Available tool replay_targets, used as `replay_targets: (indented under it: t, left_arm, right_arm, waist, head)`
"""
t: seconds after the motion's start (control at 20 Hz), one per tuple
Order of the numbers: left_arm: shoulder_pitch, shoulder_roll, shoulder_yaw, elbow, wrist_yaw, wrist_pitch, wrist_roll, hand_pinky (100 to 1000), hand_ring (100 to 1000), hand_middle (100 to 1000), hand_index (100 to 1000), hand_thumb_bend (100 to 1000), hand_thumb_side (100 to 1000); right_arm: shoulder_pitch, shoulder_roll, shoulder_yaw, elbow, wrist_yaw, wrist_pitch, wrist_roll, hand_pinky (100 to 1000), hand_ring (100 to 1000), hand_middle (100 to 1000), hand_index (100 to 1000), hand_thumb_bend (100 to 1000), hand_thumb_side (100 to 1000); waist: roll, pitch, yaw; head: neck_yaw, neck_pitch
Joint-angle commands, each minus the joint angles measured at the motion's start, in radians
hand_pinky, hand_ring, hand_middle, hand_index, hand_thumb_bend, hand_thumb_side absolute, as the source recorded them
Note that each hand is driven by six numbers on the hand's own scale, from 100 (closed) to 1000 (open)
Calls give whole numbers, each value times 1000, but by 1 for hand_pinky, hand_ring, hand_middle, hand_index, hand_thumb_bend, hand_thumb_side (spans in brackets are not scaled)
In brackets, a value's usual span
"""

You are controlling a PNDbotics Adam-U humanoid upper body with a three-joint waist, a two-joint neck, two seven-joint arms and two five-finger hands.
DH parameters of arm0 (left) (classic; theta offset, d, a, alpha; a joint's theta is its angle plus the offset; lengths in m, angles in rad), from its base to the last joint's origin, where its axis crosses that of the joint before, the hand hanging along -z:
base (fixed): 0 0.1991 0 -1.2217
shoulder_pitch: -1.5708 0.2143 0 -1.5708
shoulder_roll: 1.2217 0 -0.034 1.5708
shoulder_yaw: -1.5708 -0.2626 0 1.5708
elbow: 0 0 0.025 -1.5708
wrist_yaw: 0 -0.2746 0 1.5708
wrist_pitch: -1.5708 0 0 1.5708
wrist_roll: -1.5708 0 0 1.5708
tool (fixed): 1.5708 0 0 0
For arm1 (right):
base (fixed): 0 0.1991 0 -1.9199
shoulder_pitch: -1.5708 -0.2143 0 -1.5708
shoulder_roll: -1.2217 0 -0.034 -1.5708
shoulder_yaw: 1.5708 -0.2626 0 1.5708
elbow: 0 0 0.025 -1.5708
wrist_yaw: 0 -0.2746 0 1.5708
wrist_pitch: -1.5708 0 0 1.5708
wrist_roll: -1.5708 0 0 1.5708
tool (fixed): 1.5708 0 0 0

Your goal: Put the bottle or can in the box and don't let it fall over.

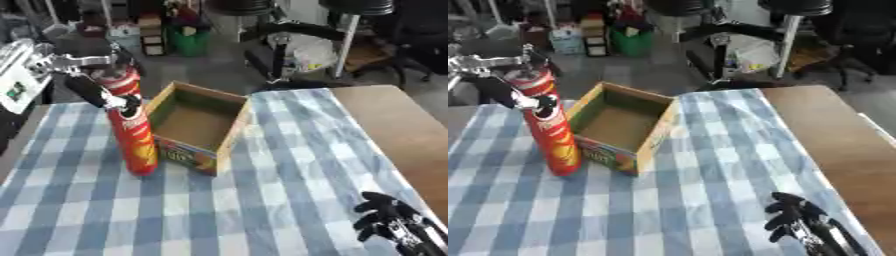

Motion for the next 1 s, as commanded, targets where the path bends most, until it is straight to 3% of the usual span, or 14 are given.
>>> replay_targets:
  t: [0.05,0.3,0.55,1.0]
  left_arm:
    - [-39,74,59,-48,63,-318,-344,132,390,503,734,100,115]
    - [-62,91,121,-94,129,-236,-344,105,383,497,729,100,100]
    - [-77,51,148,-78,116,-191,-334,102,387,500,734,100,100]
    - [-70,-47,125,-10,-76,-222,-82,118,405,509,745,100,100]
  right_arm:
    - [-9,-21,-7,-7,-3,-2,-5,496,586,656,831,100,628]
    - [-11,-24,-5,-6,-8,-1,-4,497,586,657,831,100,631]
    - [-15,-24,-1,-5,-14,0,1,497,586,657,831,100,635]
    - [-38,-18,13,-2,-30,4,15,497,586,657,831,100,638]
  waist:
    - [0,-13,1]
    - [1,-16,-5]
    - [-2,-17,-16]
    - [-7,-5,-48]
  head:
    - [-4,3]
    - [-5,6]
    - [-1,7]
    - [-3,-12]
